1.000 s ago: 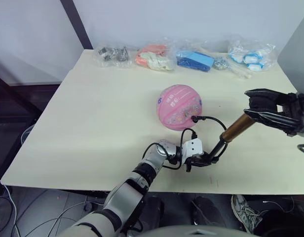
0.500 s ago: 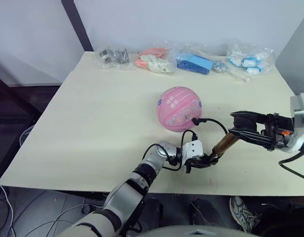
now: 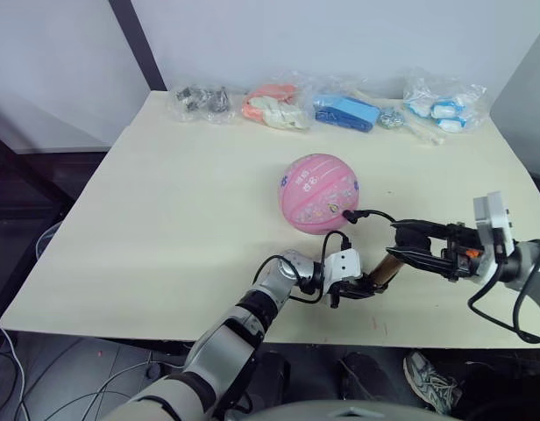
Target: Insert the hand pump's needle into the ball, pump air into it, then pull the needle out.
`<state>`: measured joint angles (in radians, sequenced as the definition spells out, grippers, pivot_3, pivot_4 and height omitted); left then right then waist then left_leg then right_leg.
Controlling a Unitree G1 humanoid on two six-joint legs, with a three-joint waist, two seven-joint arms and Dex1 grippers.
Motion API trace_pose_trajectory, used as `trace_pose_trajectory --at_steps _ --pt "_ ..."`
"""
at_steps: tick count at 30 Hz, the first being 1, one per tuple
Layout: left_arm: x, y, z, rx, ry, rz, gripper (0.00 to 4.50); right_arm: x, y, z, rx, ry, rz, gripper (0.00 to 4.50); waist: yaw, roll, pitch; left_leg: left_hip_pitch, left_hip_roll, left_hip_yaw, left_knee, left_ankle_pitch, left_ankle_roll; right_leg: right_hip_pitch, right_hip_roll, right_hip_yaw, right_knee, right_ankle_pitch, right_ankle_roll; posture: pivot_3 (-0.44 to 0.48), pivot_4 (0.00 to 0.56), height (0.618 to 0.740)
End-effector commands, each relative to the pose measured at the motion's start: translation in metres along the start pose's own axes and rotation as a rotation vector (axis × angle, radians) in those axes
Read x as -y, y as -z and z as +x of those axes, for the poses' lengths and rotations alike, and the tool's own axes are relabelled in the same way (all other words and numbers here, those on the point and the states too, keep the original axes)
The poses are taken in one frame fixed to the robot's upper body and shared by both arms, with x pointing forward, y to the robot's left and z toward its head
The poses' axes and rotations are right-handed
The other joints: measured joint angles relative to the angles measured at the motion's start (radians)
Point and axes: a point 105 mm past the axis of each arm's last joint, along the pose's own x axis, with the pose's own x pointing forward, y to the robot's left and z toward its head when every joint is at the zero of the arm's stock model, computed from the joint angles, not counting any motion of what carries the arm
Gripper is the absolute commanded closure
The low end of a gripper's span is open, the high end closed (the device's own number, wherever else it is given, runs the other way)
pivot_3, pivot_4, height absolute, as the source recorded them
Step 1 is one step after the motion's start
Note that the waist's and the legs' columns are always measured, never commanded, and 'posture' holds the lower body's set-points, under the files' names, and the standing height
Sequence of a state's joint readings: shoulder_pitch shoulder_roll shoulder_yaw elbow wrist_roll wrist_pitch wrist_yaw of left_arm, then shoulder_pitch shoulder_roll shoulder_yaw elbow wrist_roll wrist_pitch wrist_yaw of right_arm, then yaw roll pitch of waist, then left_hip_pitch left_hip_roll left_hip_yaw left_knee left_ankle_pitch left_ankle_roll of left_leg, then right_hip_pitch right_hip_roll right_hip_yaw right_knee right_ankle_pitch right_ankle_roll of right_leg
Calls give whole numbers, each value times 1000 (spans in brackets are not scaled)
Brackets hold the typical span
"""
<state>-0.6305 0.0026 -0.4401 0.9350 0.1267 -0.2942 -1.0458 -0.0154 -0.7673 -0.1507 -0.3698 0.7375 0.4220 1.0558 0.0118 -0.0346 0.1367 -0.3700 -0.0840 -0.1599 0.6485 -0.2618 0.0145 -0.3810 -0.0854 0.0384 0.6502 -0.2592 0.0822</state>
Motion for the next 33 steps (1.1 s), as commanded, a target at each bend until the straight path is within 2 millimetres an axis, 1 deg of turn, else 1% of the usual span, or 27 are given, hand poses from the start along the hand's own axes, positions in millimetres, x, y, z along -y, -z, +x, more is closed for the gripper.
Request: trace_pose_trajectory --at_steps 1,4,7,10,14,16,23,30,33 --pt "8 26 -6 -83 13 -65 3444 -5 20 3 -46 -19 42 2555 0 0 0 0 0 0 0 0 0 0 0 0 0 0 0 0 150 736" --pt "9 25 -5 -83 16 -63 3444 -6 16 2 -32 -27 29 2555 0 1 0 0 0 0 0 0 0 0 0 0 0 0 0 0 150 736" --pt "10 25 -4 -83 18 -62 3444 -2 -1 -3 2 -18 -1 2555 1 2 2 0 0 0 0 0 0 0 0 0 0 0 0 0 150 736" --pt "10 26 -4 -85 19 -62 3444 -1 -17 -9 10 -24 -27 2555 2 7 5 -1 0 0 0 0 0 0 0 0 0 0 0 0 150 736" --pt "10 27 -5 -87 20 -63 3444 -5 -57 -16 48 -38 -86 2555 1 13 9 -3 -1 -1 0 0 0 -2 0 -1 -1 0 0 0 150 736" --pt "10 27 -5 -87 22 -62 3444 -8 -69 -20 48 -49 -103 2555 2 13 9 -8 -1 -1 2 0 0 -6 -1 -1 -1 1 0 0 150 736" --pt "9 26 -5 -86 26 -58 3444 -12 -104 -34 38 -52 -133 2555 2 15 11 -10 -1 -2 2 0 0 -7 -1 -2 -2 1 0 0 150 736" --pt "11 27 -5 -89 29 -56 3444 -15 -139 -42 55 -57 -147 2555 2 15 13 -11 -1 -2 2 0 0 -7 -1 -2 -3 1 0 0 150 736" --pt "11 27 -4 -88 30 -55 3444 -17 -146 -43 54 -73 -133 2555 2 15 13 -11 -1 -2 2 0 0 -7 -1 -2 -3 1 0 0 150 736"
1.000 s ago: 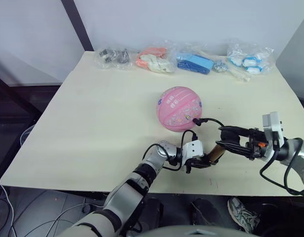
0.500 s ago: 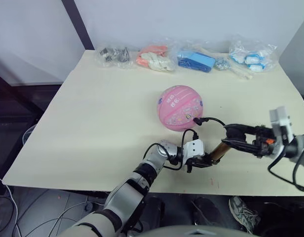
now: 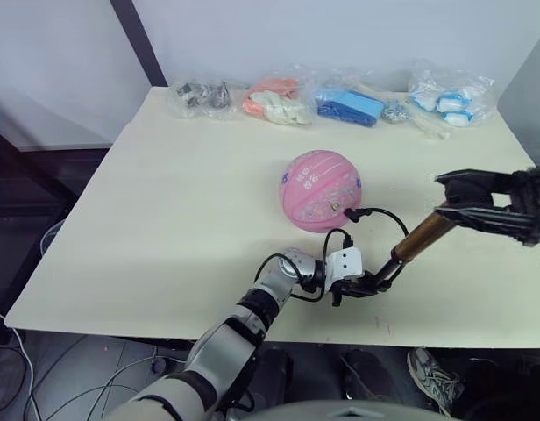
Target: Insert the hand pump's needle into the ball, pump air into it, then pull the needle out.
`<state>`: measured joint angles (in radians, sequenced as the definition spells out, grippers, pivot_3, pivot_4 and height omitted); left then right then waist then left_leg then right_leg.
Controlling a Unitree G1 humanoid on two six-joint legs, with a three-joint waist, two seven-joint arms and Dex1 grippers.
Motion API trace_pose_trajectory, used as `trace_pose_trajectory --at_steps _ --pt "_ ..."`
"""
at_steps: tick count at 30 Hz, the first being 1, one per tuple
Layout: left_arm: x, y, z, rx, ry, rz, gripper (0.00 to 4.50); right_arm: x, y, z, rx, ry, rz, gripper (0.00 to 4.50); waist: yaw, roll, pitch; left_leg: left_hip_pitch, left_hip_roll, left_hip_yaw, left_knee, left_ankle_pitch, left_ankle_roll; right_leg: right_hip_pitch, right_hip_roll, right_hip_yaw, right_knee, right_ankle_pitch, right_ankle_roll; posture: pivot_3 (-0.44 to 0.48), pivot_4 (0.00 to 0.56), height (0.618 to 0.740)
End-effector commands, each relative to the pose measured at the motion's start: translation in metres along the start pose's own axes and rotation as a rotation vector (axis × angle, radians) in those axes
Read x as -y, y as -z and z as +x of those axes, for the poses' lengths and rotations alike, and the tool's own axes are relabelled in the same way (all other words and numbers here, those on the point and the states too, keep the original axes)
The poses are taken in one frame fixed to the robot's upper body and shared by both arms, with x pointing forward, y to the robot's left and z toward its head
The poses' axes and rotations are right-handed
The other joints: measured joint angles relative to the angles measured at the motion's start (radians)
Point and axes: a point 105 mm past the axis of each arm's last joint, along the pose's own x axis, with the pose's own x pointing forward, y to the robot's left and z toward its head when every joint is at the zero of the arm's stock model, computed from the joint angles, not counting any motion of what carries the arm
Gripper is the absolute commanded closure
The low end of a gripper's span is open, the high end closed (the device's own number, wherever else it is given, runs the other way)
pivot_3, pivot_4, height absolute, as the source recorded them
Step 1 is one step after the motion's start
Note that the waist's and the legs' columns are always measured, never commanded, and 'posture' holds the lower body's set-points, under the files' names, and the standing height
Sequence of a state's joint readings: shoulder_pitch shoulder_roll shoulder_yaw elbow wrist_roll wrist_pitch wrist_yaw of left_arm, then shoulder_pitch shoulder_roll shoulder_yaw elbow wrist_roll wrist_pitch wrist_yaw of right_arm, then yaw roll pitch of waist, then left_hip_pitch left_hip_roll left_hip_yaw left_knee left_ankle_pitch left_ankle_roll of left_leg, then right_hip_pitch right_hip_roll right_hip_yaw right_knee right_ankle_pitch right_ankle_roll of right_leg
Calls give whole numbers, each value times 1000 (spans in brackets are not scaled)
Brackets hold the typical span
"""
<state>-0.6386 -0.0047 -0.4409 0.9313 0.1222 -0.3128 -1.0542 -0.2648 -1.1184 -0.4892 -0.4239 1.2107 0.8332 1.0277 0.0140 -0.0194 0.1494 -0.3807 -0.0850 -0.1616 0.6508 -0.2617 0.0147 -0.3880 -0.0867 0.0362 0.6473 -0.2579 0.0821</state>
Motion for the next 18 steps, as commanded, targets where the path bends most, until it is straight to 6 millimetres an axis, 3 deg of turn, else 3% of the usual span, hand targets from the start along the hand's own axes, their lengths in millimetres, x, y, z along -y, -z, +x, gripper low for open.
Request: trace_pose_trajectory --at_steps 1,18 --pt "12 33 -6 -108 20 -83 3444 -6 -24 -6 47 -12 -50 2555 0 0 0 0 0 0 0 0 0 0 0 0 0 0 0 0 150 736" --pt "10 32 -6 -105 8 -84 3444 -14 43 20 -30 -71 116 2555 0 -1 -1 -1 0 0 0 0 0 -2 0 0 0 1 1 0 150 736"
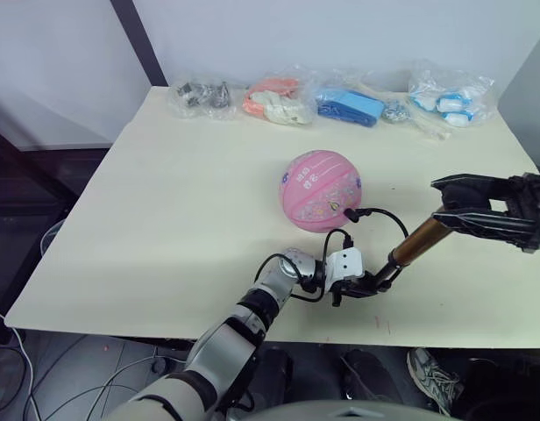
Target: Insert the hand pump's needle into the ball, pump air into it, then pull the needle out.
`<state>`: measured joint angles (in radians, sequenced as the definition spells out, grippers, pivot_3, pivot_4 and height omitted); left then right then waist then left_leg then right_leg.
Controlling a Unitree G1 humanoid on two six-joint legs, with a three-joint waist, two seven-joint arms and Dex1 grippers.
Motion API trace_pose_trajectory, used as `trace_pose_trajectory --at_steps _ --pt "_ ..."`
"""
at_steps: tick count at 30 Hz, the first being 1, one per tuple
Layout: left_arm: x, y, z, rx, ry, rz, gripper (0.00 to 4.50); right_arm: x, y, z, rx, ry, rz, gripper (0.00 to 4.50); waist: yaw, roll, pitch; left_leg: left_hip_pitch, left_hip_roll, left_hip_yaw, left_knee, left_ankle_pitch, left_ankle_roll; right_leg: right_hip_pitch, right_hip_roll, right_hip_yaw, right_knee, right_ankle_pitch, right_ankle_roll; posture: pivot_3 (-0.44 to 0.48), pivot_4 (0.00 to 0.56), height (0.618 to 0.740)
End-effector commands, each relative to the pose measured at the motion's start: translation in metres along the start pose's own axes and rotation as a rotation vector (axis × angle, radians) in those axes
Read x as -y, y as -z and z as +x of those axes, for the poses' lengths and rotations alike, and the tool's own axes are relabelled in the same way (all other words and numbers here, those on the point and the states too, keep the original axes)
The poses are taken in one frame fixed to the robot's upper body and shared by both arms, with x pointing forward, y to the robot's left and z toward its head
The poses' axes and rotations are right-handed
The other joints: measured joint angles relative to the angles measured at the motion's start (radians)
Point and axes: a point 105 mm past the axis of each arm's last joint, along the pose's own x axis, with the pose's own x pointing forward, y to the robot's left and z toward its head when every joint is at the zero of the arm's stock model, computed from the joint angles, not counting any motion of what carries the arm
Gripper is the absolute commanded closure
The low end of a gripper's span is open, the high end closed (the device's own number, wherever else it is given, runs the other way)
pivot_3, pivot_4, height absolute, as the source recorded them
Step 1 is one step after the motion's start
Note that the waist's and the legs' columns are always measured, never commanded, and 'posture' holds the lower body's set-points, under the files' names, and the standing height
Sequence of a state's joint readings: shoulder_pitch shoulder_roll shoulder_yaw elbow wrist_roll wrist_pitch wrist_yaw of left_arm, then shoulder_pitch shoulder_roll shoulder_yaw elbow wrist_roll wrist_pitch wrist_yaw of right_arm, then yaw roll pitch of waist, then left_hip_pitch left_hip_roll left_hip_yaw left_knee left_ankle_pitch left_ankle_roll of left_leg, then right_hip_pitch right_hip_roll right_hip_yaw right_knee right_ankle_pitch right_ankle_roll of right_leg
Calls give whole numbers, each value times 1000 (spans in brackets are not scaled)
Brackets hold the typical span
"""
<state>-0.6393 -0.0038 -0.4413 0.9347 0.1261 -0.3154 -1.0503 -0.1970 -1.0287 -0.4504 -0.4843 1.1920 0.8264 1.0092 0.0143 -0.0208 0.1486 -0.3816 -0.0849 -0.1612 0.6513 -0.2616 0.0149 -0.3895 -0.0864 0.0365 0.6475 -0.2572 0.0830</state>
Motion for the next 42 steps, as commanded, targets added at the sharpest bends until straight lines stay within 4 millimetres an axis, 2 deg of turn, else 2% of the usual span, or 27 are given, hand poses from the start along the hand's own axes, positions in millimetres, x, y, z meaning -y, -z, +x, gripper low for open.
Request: trace_pose_trajectory --at_steps 1,12,15,19,22,23,30,38,42 --pt "10 31 -6 -101 11 -86 3444 -3 25 9 -52 -31 47 2555 0 0 0 0 0 0 0 0 0 0 0 0 0 0 0 0 150 736" --pt "10 30 -6 -98 10 -87 3444 8 86 23 -62 22 26 2555 -2 -1 -1 3 0 0 0 0 0 3 1 0 0 0 1 0 150 736" --pt "10 30 -6 -98 10 -87 3444 10 108 26 -91 33 29 2555 -3 -1 -1 3 0 0 0 0 0 3 1 0 0 0 1 0 150 736" --pt "10 31 -6 -97 11 -87 3444 11 121 28 -99 39 31 2555 -3 -1 -1 4 0 0 0 0 0 3 1 0 0 0 0 0 150 736" --pt "10 30 -6 -97 11 -87 3444 12 123 29 -105 37 11 2555 -3 -1 -2 4 0 -1 0 0 0 3 1 0 0 0 0 0 150 736" --pt "11 30 -6 -97 12 -87 3444 12 121 28 -98 37 8 2555 -3 -1 -2 4 0 -1 0 0 0 3 1 0 0 0 0 0 150 736" --pt "12 32 -7 -100 14 -91 3444 14 65 12 -24 31 -56 2555 -2 -1 -1 3 0 -1 1 0 0 3 1 0 0 0 0 0 150 736" --pt "13 31 -6 -97 18 -91 3444 3 3 -8 2 5 -104 2555 0 2 1 1 0 -1 0 0 0 2 0 0 0 0 0 0 150 736" --pt "14 31 -6 -97 22 -90 3444 0 -19 -15 5 8 -110 2555 0 2 1 1 0 -1 0 0 0 2 0 0 0 0 0 0 150 736"
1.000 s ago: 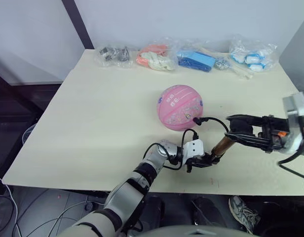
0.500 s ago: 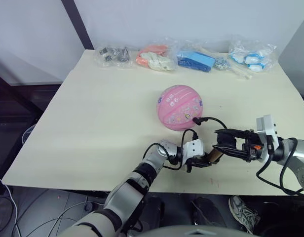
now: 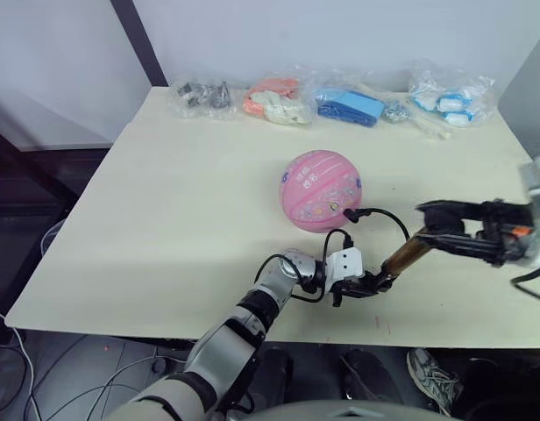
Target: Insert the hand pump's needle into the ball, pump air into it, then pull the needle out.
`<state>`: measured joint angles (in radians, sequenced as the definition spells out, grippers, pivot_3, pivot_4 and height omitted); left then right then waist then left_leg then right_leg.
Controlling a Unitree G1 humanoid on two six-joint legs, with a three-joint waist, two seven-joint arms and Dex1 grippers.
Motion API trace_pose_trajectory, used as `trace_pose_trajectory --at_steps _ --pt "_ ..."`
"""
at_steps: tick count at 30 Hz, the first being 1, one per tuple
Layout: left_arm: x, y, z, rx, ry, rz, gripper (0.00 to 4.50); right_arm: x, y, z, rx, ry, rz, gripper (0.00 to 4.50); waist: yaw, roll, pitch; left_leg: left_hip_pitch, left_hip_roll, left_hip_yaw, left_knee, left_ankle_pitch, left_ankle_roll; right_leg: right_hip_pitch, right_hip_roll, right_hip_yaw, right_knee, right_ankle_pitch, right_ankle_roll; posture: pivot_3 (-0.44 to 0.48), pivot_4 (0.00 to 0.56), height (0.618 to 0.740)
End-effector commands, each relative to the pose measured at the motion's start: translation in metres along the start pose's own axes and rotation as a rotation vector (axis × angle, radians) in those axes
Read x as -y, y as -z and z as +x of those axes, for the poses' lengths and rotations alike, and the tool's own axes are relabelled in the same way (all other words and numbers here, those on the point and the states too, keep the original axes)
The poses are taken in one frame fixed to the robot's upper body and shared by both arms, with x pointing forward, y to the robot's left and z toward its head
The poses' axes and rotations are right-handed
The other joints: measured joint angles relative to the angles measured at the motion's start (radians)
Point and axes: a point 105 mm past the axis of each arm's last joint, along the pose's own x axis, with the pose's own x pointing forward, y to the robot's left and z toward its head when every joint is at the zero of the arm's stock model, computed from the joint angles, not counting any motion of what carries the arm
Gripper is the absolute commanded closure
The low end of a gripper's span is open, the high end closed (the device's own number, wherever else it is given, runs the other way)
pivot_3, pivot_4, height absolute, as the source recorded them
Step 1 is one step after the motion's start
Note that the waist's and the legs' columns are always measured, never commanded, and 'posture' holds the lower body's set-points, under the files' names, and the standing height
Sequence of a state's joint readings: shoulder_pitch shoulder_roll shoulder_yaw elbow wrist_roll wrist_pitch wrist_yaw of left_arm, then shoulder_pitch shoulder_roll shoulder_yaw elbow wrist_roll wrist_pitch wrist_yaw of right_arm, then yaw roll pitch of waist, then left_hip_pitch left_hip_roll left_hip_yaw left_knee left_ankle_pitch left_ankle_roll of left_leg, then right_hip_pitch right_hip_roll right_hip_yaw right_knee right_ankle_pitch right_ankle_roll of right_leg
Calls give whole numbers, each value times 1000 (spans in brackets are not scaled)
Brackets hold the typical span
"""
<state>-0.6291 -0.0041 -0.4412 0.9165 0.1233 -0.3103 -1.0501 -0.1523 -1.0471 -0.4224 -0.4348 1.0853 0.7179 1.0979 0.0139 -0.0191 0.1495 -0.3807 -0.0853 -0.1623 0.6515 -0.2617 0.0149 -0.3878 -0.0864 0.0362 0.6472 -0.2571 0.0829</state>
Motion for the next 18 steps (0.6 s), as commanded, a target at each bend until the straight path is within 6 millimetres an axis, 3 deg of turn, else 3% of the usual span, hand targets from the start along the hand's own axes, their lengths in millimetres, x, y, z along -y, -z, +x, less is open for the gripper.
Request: trace_pose_trajectory --at_steps 1,5,8,14,18 --pt "13 33 -6 -107 25 -89 3444 -7 -35 -10 46 -4 -68 2555 0 0 0 0 0 0 0 0 0 0 0 0 0 0 0 0 150 736" --pt "12 33 -7 -108 27 -87 3444 -10 -50 -14 54 -13 -63 2555 0 0 0 0 0 0 0 0 0 0 0 0 0 0 0 0 150 736" --pt "12 32 -6 -109 28 -85 3444 -10 -48 -11 53 -21 -36 2555 0 0 0 -1 0 1 0 0 0 0 0 0 0 0 0 0 150 736" --pt "13 32 -6 -109 29 -84 3444 -4 -6 3 -35 -3 18 2555 0 -2 -1 0 0 1 0 0 0 0 -1 0 0 0 0 0 150 736" --pt "12 33 -7 -110 22 -86 3444 -2 42 16 -83 2 74 2555 -1 -6 -4 2 1 1 0 0 0 1 1 0 0 0 1 0 150 736"
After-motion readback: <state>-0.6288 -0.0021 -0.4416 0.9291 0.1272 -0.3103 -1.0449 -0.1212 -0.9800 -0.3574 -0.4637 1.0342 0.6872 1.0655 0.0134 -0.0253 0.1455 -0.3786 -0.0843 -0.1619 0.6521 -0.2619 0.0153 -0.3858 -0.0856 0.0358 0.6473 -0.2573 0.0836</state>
